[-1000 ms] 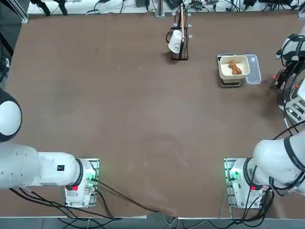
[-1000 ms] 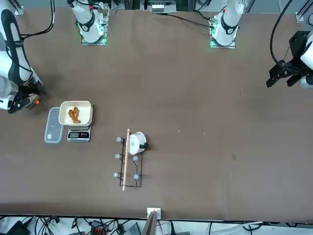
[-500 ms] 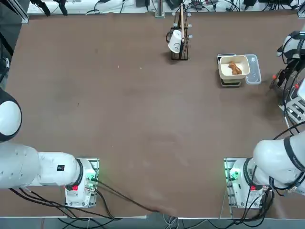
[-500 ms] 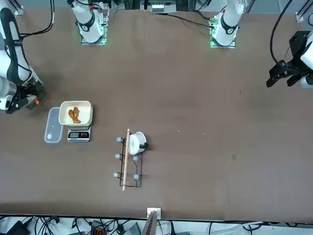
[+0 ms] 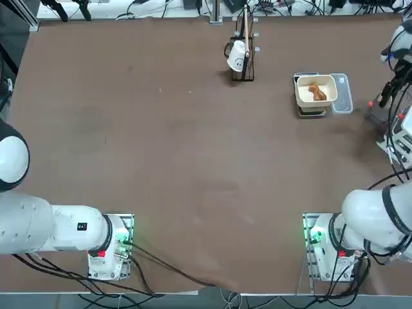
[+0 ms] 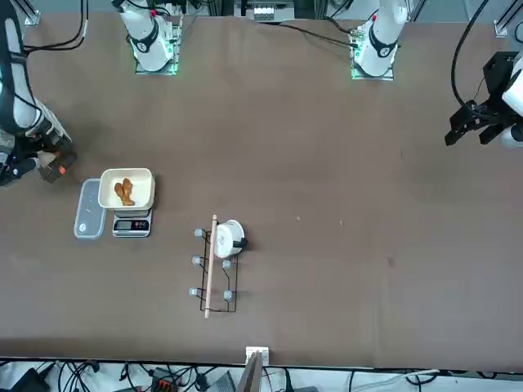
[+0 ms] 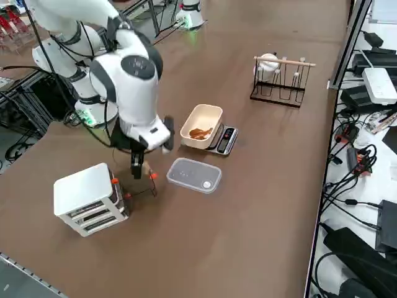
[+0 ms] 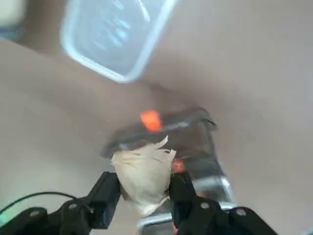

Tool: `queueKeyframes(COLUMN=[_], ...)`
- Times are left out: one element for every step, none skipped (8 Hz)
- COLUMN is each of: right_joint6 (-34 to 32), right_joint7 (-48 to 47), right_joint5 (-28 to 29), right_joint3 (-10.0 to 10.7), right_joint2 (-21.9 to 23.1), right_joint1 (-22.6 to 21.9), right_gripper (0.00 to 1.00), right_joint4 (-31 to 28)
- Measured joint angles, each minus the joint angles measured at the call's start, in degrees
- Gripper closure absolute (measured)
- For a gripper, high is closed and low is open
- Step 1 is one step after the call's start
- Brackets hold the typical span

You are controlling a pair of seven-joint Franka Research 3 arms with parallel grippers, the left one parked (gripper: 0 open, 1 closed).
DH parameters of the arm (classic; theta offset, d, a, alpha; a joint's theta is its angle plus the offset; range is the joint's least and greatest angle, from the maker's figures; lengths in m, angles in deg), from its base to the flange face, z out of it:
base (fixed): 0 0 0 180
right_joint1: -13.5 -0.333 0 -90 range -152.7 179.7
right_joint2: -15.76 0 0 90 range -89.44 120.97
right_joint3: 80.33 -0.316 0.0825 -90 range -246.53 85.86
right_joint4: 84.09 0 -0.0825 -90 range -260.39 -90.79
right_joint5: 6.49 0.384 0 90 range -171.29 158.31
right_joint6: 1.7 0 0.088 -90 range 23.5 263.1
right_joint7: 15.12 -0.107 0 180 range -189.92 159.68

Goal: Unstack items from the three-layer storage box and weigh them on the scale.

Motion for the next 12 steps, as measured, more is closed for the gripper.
queueKeyframes(right_joint6=[-4.5, -7.8, -9.4, -9.5, -8.8, -7.0, -4.6, -2.4, -0.9, -0.3, -0.3, -0.3], right_joint7=[-1.1, -3.6, -7.7, -13.1, -18.6, -22.9, -26.3, -28.0, -28.4, -28.4, -28.4, -28.4], right_joint5=[4.3, 9.4, 14.1, 16.8, 19.0, 21.0, 21.8, 21.9, 21.9, 21.9, 22.0, 22.0], right_joint3=[-0.1, -0.2, -0.3, -0.5, -0.6, -0.6, -0.7, -0.7, -0.6, -0.3, 0.0, 0.1], right_joint2=[1.1, 1.5, 1.6, 1.3, 0.5, -1.0, -2.8, -4.6, -5.9, -6.6, -6.6, -6.3], right_joint1=[-1.9, -3.9, -6.1, -8.7, -11.6, -14.5, -17.1, -18.4, -18.5, -18.4, -18.4, -18.4], right_gripper=[0.4, 0.4, 0.4, 0.4, 0.4, 0.4, 0.4, 0.4, 0.37, 0.22, 0.02, 0.0], right_joint4=[2.2, 4.1, 5.0, 5.1, 5.1, 5.0, 5.0, 4.9, 4.9, 4.9, 4.9, 5.0])
